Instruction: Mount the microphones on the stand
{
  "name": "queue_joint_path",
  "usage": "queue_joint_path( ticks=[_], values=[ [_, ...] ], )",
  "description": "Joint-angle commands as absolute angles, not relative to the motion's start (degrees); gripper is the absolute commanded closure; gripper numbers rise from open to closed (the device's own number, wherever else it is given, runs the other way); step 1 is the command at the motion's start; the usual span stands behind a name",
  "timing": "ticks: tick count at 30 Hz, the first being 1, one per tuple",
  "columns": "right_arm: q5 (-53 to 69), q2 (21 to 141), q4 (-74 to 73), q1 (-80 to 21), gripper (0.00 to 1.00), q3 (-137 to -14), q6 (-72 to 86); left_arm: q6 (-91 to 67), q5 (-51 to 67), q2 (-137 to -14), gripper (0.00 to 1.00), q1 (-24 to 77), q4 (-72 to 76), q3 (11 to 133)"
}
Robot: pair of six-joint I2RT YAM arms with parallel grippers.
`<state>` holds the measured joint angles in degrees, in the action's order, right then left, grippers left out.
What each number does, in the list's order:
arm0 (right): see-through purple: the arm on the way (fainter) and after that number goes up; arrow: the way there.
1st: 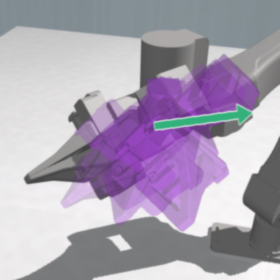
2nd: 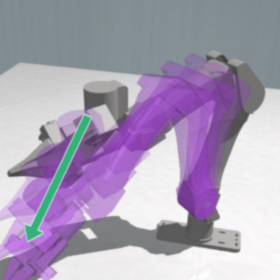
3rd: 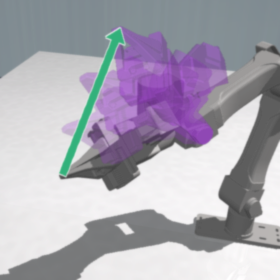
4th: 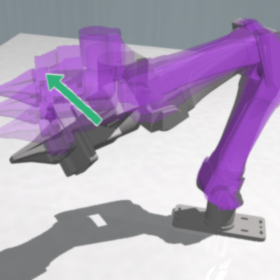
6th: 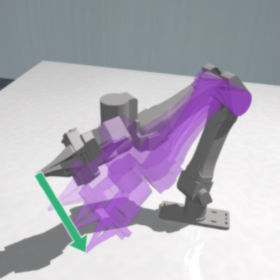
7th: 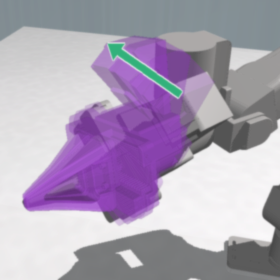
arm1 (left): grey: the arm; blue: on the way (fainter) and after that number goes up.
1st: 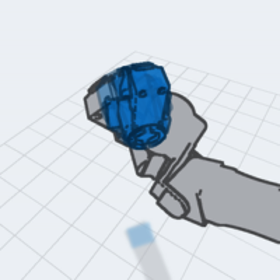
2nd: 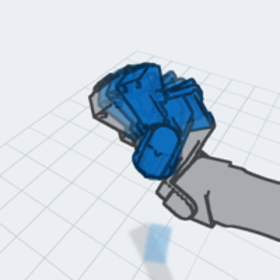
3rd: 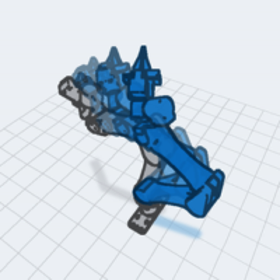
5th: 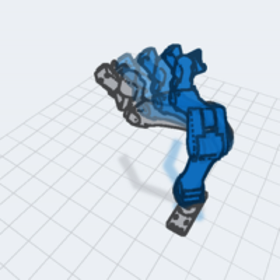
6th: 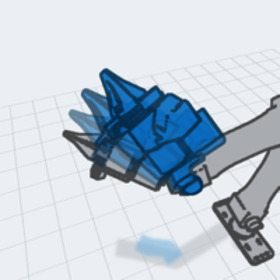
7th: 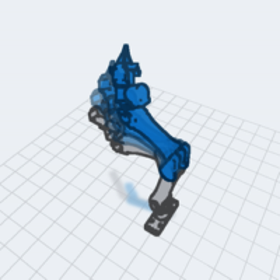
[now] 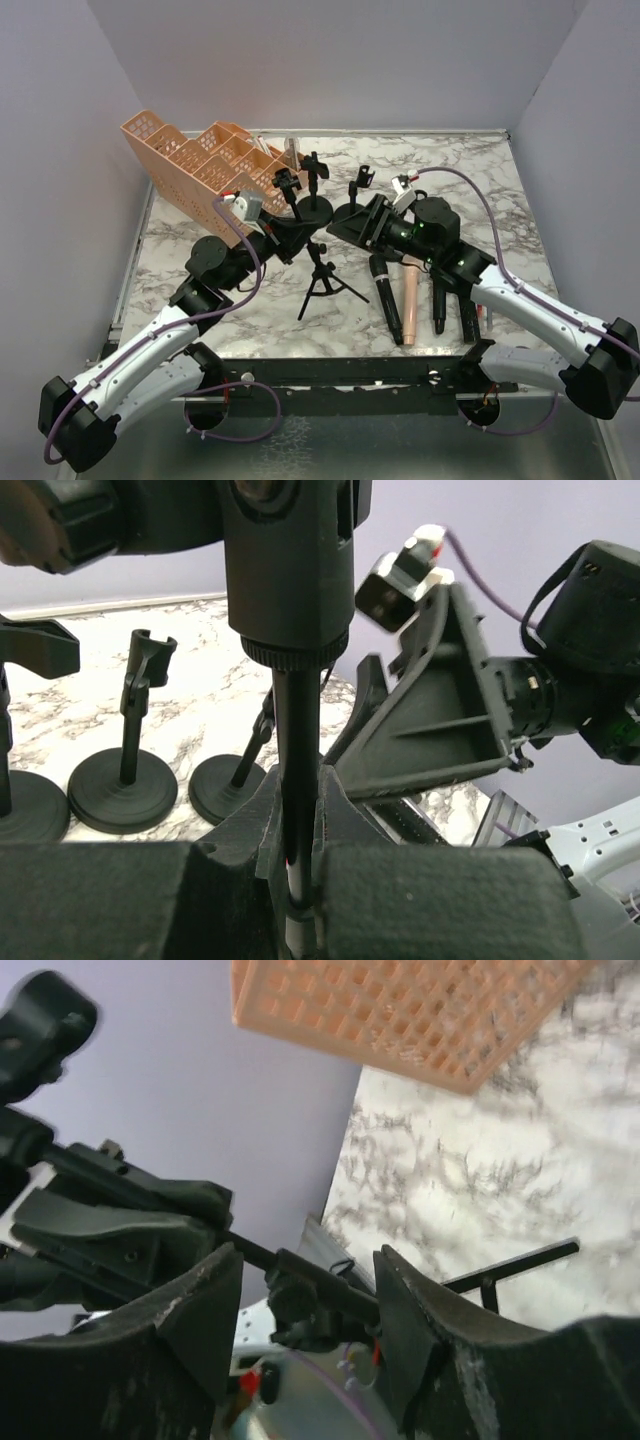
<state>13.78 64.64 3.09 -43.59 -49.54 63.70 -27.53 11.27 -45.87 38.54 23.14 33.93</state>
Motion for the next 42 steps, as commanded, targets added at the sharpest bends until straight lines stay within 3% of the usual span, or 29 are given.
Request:
queue_joint_path(
  ticks=[1, 6, 10, 16, 20, 27, 36, 42],
  values=[
    [15.7, 60.7, 13.0, -43.0, 0.40, -48.8, 46.2, -27.6, 11.6, -44.4, 1.00, 38.6, 25.1, 35.1],
    [32.4, 60.9, 9.9, -43.0, 0.40, -50.6, 21.4, -27.9, 13.7, -45.7, 1.00, 38.6, 23.7, 36.4],
    [35.9, 63.1, 3.1, -43.0, 0.38, -53.5, 11.8, -27.9, 14.8, -46.9, 1.00, 38.6, 22.8, 37.5],
    [35.8, 68.1, -3.6, -43.1, 0.37, -57.6, 6.9, -27.7, 15.0, -47.4, 1.00, 38.6, 22.3, 38.1],
    [36.8, 70.0, -3.9, -43.1, 0.42, -58.0, 6.7, -27.7, 14.9, -47.7, 1.00, 38.6, 22.2, 38.2],
    [37.4, 71.0, -2.1, -43.1, 0.57, -57.9, 9.7, -27.9, 14.9, -47.6, 1.00, 38.6, 22.1, 38.1],
    [30.3, 73.1, 3.9, -43.1, 0.98, -55.6, 26.0, -27.7, 14.1, -46.9, 1.00, 38.6, 22.1, 37.8],
    [13.5, 71.3, 1.5, -43.0, 0.99, -52.9, 53.1, -26.9, 12.8, -45.8, 1.00, 38.6, 22.1, 36.8]
  ],
)
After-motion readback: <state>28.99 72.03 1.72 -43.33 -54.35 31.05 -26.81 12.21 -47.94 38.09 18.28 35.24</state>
